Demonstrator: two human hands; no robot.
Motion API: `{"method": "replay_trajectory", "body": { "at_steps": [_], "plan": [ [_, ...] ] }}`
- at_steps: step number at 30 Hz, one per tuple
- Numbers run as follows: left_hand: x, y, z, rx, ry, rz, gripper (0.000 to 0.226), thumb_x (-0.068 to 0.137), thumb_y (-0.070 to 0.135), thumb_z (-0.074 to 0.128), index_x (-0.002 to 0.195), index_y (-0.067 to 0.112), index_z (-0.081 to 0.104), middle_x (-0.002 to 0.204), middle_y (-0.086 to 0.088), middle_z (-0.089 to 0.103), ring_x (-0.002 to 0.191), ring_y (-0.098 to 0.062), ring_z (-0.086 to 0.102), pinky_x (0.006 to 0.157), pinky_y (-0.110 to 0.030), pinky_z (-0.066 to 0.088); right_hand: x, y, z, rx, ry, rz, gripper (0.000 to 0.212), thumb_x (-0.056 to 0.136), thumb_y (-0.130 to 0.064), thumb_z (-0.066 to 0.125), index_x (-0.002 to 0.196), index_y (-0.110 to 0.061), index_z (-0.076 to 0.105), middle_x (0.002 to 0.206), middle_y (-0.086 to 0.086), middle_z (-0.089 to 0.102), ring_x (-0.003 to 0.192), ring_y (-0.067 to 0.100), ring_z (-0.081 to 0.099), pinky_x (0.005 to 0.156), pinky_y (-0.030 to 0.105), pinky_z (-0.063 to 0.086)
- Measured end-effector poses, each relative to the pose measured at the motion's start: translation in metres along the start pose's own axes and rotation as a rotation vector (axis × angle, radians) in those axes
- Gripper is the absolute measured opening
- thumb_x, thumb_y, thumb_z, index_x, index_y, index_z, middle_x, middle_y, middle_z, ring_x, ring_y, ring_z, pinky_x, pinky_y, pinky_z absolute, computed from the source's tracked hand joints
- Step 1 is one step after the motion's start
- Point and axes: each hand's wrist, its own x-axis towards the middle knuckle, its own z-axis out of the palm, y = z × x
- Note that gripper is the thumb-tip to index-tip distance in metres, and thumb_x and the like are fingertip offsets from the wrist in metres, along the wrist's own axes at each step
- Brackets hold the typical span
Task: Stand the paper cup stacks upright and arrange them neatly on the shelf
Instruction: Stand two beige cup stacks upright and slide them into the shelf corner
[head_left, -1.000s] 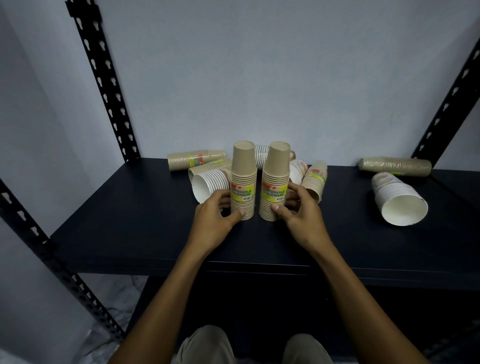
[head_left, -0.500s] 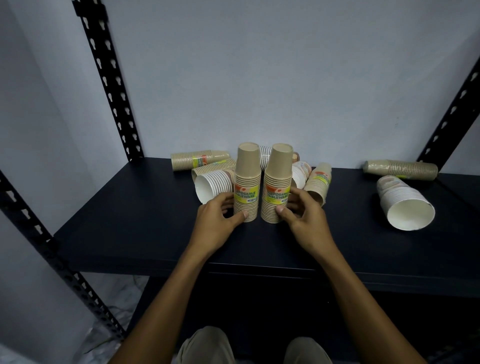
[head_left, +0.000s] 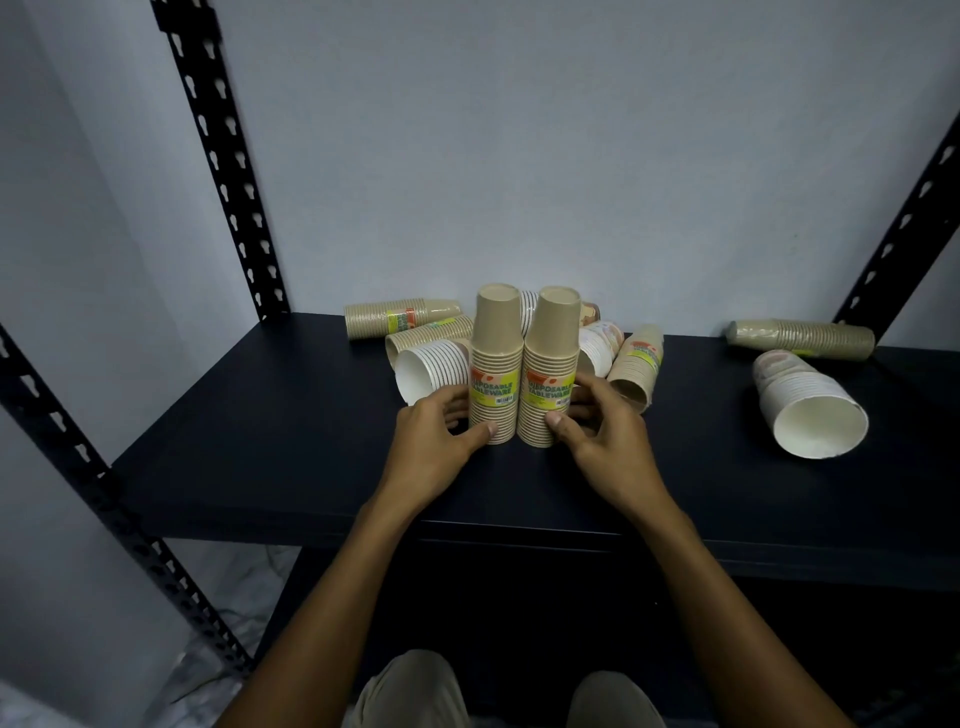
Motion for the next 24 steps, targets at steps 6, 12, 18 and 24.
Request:
{"method": "replay_trajectory", "body": {
  "at_steps": [6,12,18,24],
  "plan": [
    [-0.011,-0.007,-0.021,-0.01,0.028,-0.047,0.048,0.075,0.016,0.079,0.12,0.014,0.063,0.109,0.004,0.07,0.101,-0.004,0.065,0.093,-0.026,0.052,-0.003,-0.006,0.015,0.025,-0.049,-0.014,0.045,0.086,-0.008,0.068,0.128,-0.018,0.055,0.106,-0.011,0.066,0.095,0.002,0.063,0.082,0.022,0.055],
    [-0.028,-0.019,-0.066,0.021,0.081,-0.102,0.049,0.075,0.014,0.079,0.121,0.014,0.062,0.109,0.004,0.069,0.102,-0.005,0.065,0.092,-0.023,0.051,0.0,-0.022,0.053,0.071,-0.158,-0.048,0.042,0.086,-0.011,0.069,0.125,-0.021,0.055,0.107,-0.01,0.067,0.098,0.003,0.064,0.081,0.023,0.055],
    [-0.036,-0.03,-0.115,0.084,0.178,-0.149,0.048,0.077,0.013,0.078,0.121,0.013,0.061,0.107,0.006,0.067,0.101,-0.006,0.064,0.092,-0.023,0.05,0.014,-0.038,0.108,0.074,-0.258,-0.112,0.043,0.087,-0.014,0.068,0.127,-0.018,0.054,0.109,-0.012,0.066,0.1,-0.002,0.062,0.081,0.017,0.054],
    [-0.027,-0.05,-0.16,0.121,0.217,-0.2,0.047,0.076,0.014,0.079,0.12,0.011,0.062,0.109,0.002,0.069,0.101,-0.007,0.065,0.093,-0.028,0.052,0.04,-0.052,0.154,0.082,-0.358,-0.139,0.046,0.088,-0.012,0.067,0.131,-0.013,0.05,0.113,-0.008,0.063,0.099,0.0,0.06,0.083,0.014,0.05]
  ]
}}
